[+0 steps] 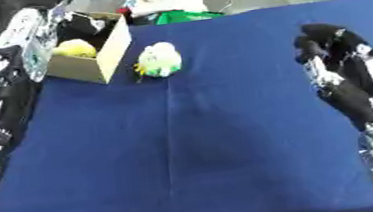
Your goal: Pick up objects on the table and place them in the box.
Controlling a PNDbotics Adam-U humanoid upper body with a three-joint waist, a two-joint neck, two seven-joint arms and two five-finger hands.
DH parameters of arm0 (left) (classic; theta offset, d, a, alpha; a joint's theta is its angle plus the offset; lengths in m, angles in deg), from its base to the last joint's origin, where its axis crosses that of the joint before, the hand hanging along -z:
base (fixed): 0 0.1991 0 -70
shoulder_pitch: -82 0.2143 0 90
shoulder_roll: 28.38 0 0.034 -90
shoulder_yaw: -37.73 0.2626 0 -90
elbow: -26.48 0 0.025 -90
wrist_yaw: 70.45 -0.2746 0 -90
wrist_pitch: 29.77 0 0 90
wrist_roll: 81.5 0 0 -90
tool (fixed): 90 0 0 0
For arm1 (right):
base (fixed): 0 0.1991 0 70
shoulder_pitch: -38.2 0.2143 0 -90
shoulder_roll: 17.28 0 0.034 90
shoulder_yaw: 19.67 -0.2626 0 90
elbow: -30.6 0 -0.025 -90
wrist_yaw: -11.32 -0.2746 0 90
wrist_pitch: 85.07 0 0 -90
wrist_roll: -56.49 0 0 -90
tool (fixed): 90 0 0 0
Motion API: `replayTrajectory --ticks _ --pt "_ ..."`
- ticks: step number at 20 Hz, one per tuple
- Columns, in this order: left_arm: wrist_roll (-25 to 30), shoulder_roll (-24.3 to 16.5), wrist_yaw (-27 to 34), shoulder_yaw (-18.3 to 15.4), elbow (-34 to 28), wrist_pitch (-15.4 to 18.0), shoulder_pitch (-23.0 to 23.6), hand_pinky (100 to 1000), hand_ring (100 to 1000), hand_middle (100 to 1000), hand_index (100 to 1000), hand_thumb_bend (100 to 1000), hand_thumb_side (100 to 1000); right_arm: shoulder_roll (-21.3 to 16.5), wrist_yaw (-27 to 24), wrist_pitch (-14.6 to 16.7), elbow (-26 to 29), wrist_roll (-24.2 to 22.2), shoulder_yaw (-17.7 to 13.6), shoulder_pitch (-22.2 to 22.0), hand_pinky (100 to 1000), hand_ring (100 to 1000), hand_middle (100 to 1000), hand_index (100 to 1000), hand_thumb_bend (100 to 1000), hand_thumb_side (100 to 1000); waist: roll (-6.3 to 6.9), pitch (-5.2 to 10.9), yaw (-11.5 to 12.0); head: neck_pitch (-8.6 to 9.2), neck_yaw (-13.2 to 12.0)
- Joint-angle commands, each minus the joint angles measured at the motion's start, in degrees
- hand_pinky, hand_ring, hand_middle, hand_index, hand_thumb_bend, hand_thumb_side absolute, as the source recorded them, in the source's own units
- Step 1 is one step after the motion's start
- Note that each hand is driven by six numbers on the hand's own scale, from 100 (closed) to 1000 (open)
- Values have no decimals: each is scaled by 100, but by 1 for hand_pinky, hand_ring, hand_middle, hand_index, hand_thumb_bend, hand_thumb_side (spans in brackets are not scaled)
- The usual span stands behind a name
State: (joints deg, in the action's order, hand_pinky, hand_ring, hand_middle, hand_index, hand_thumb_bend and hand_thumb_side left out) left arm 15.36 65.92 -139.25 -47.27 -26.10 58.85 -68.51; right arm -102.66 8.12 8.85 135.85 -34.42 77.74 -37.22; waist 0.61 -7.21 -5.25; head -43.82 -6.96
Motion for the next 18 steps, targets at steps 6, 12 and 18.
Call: replayTrajectory --ticks 6,12,18 --pt "732 320 373 339 468 755 -64 716 628 593 781 493 235 -18 -33 11 68 -33 -19 74 729 836 636 797 100 414 -24 74 -44 -30 -34" --pt "1258 461 210 261 613 1167 -28 720 634 606 789 527 270 -13 -37 11 67 -39 -19 76 729 836 636 797 100 415 -26 64 -56 -30 -49" --pt "1220 544 15 142 714 1027 36 718 637 611 792 531 268 -9 -37 11 60 -48 -17 77 730 836 636 797 100 415 -16 54 -74 -30 -50"
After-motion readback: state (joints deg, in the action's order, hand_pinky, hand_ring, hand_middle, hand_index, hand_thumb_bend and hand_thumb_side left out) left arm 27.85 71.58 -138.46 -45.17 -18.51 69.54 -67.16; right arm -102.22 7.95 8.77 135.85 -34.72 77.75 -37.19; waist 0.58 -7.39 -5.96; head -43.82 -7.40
